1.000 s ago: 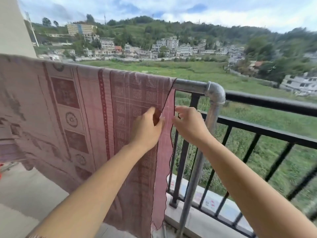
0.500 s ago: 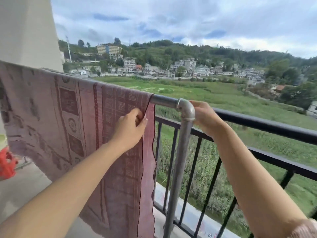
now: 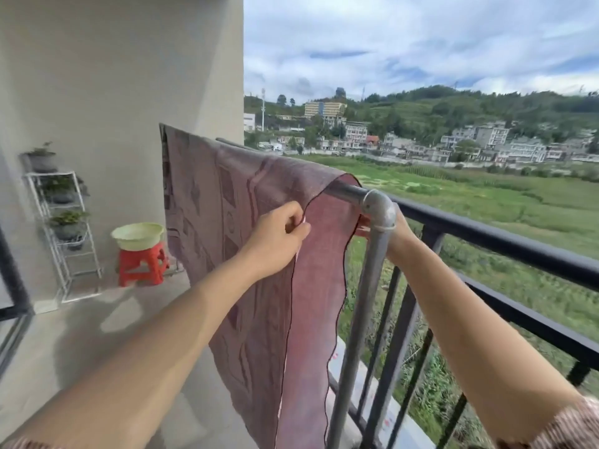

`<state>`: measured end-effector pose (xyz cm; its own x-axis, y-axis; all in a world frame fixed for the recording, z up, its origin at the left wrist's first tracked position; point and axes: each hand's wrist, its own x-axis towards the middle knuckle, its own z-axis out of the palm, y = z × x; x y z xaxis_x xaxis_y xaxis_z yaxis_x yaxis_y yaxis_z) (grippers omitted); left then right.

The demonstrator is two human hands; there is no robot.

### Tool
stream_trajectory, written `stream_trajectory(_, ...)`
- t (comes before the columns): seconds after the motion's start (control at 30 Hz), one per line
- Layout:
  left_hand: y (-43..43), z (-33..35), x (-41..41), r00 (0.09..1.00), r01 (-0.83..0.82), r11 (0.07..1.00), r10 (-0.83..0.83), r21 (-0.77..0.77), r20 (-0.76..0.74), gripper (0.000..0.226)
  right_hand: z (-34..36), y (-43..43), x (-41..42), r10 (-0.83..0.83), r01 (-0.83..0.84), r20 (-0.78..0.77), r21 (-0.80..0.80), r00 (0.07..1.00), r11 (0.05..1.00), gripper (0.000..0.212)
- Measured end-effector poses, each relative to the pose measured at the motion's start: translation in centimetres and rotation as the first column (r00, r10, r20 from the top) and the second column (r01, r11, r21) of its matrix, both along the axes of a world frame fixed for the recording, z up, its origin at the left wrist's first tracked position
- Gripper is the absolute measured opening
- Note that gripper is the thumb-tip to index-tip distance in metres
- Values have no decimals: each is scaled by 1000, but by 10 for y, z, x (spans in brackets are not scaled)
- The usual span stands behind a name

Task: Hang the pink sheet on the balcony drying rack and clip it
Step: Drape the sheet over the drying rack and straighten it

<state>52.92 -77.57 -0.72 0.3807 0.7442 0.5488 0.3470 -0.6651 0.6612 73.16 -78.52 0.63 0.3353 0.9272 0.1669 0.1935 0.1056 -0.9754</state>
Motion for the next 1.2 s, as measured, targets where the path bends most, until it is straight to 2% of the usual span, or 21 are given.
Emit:
stream_trajectory(0.07, -17, 4, 3, 997, 82, 997, -82, -3, -7, 24, 6, -14, 8, -51, 39, 93, 120, 994, 992, 15)
stream_trajectory(0.1, -27, 6, 6, 990, 144, 989, -144, -10, 7, 24, 8, -20, 10, -49, 34, 94, 154, 994, 987, 21)
stream_trajectory(0.17, -48, 12, 17, 959, 277, 961, -274, -28, 79, 24, 10, -33, 20, -79, 67, 37, 259, 996, 964, 49)
stream_trajectory(0.23, -68, 16, 28, 917, 379, 923, -366, -59, 160, 24, 10, -50, 29, -159, 155, -20, 356, 987, 922, 58)
stream_trajectory(0.3, -81, 9, 38, 900, 426, 899, -409, -101, 152, 25, 2, -66, 33, -153, 119, 69, 361, 986, 925, 67)
stream_trajectory(0.4, -89, -20, 50, 950, 310, 940, -313, -140, -4, 28, -23, -87, 30, -63, -19, 324, 244, 944, 970, 68)
stream_trajectory(0.43, -90, -29, 53, 968, 245, 963, -249, -115, -29, 30, -31, -92, 30, -52, -27, 342, 223, 938, 974, 67)
stream_trajectory(0.5, -91, -43, 55, 996, 74, 997, -72, 28, -55, 35, -40, -105, 30, -63, -11, 326, 218, 943, 976, 64)
stream_trajectory(0.57, -92, -51, 55, 986, -75, 982, 99, 176, -132, 35, -44, -116, 30, -78, 15, 296, 208, 952, 978, 49)
stream_trajectory(0.63, -90, -54, 55, 935, -142, 970, 197, 199, -294, 34, -47, -120, 28, -60, 11, 309, 157, 949, 987, 37)
stream_trajectory(0.7, -90, -59, 57, 907, -160, 977, 202, 142, -370, 37, -49, -123, 23, -35, 0, 338, 103, 940, 995, 31)
stream_trajectory(0.77, -93, -64, 59, 939, -103, 994, 110, 39, -326, 40, -51, -124, 21, -55, 22, 349, 97, 935, 995, 24)
stream_trajectory(0.83, -95, -66, 58, 976, 42, 995, -59, -89, -209, 39, -50, -126, 20, -121, 77, 328, 144, 937, 987, 20)
stream_trajectory(0.93, -95, -61, 52, 956, 234, 949, -264, -210, -129, 35, -39, -128, 14, -208, 143, 253, 253, 945, 957, 11)
stream_trajectory(1.0, -87, -56, 44, 925, 297, 922, -342, -247, -166, 35, -23, -130, 2, -271, 191, 180, 367, 946, 910, 6)
stream_trajectory(1.07, -73, -52, 33, 875, 338, 910, -397, -238, -276, 30, 0, -129, -15, -366, 243, 161, 503, 916, 829, 18)
stream_trajectory(1.13, -54, -48, 20, 828, 348, 915, -402, -204, -390, 22, 23, -124, -33, -486, 259, 228, 620, 844, 741, 25)
stream_trajectory(1.2, -32, -44, 2, 846, 314, 935, -354, -163, -399, 17, 43, -113, -53, -569, 199, 387, 674, 725, 712, 25)
